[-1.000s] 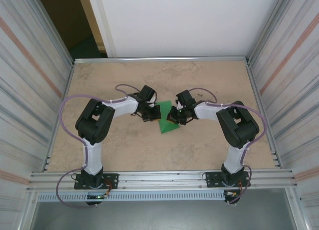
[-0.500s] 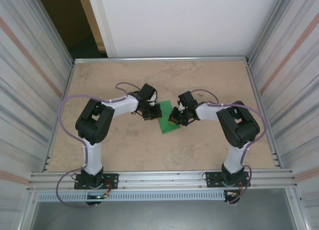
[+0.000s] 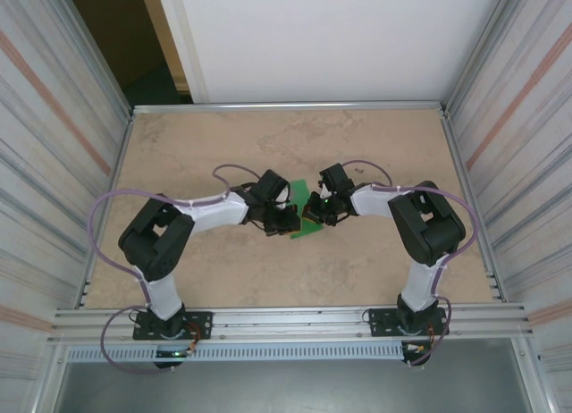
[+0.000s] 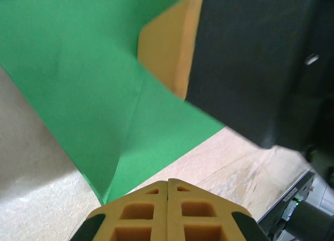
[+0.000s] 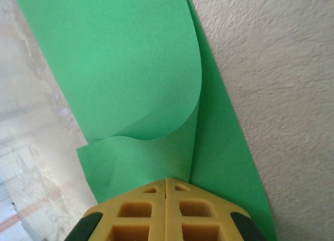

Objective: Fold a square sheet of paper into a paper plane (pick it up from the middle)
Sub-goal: Fold the triangle a second time at the center of the table.

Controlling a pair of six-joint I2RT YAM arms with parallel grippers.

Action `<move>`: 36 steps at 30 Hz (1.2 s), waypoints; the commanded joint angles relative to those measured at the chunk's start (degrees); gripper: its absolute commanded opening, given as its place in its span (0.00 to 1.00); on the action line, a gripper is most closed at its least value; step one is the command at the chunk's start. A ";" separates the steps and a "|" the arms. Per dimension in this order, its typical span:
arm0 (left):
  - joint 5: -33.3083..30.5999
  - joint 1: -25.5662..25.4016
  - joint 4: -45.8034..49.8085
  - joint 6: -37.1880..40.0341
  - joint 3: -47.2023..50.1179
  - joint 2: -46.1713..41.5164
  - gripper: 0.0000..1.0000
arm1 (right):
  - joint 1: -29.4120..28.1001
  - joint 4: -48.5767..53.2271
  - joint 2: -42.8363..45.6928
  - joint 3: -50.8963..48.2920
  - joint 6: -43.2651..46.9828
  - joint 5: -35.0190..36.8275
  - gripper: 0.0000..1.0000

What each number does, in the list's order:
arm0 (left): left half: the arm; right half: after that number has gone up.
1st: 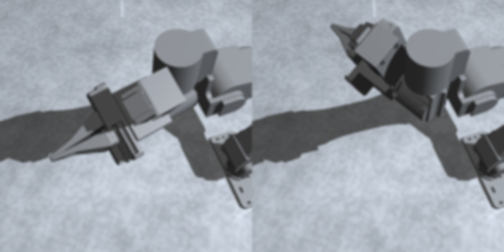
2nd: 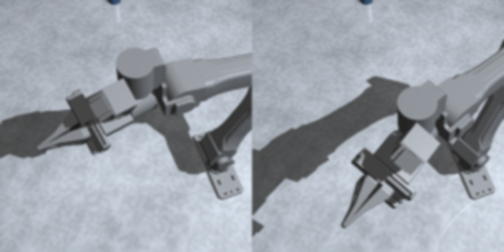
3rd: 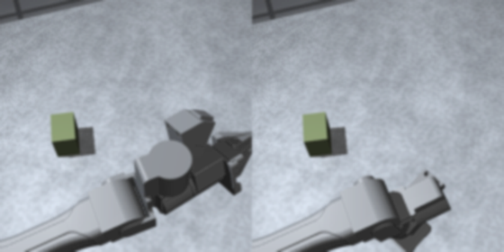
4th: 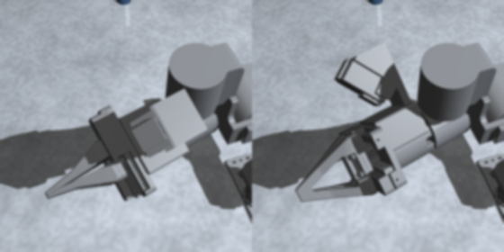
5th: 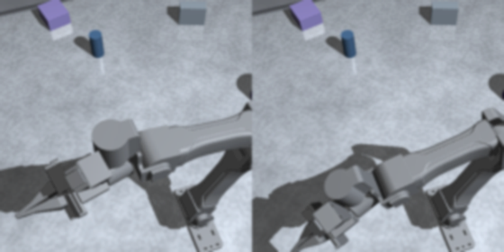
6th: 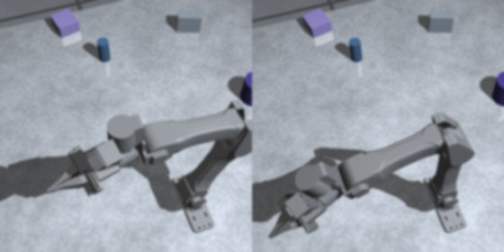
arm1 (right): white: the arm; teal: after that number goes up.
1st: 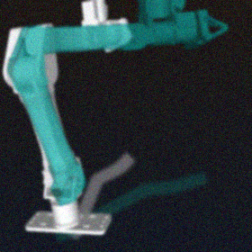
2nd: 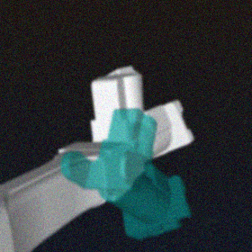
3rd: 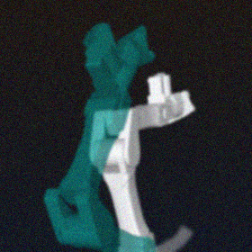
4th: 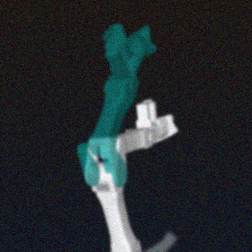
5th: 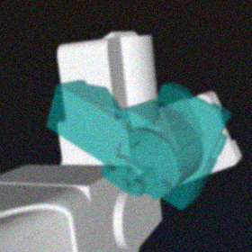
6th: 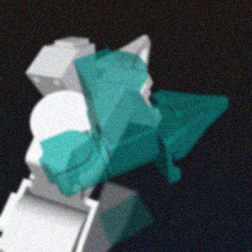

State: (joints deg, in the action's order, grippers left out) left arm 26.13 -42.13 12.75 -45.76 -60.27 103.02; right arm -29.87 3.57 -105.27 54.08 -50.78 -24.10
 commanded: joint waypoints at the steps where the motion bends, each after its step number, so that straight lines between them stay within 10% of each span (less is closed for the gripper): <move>1: 1.12 0.30 -2.38 -1.95 0.04 1.58 0.00 | 0.51 1.96 -2.07 -1.60 -0.46 1.77 0.00; 36: 2.70 2.00 -4.24 1.82 5.47 4.74 0.00 | 0.86 3.14 -2.34 -1.53 -0.02 1.73 0.00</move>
State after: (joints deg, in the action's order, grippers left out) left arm 28.34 -40.45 4.93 -46.11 -57.95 108.22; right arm -29.69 3.42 -105.36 54.08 -50.76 -24.34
